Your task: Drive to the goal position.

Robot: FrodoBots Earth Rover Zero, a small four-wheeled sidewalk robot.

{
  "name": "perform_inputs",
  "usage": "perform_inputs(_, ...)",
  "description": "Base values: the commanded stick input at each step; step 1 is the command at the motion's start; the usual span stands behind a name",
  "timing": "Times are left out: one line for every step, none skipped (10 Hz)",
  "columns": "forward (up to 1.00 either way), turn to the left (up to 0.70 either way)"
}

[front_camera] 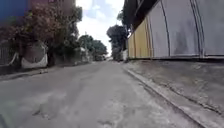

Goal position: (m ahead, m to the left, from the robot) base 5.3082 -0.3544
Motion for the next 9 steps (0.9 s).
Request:
perform_inputs(1.00, 0.00)
perform_inputs(1.00, 0.00)
perform_inputs(1.00, 0.00)
perform_inputs(1.00, 0.00)
perform_inputs(1.00, 0.00)
perform_inputs(1.00, 0.00)
perform_inputs(1.00, 0.00)
perform_inputs(1.00, 0.00)
perform_inputs(1.00, 0.00)
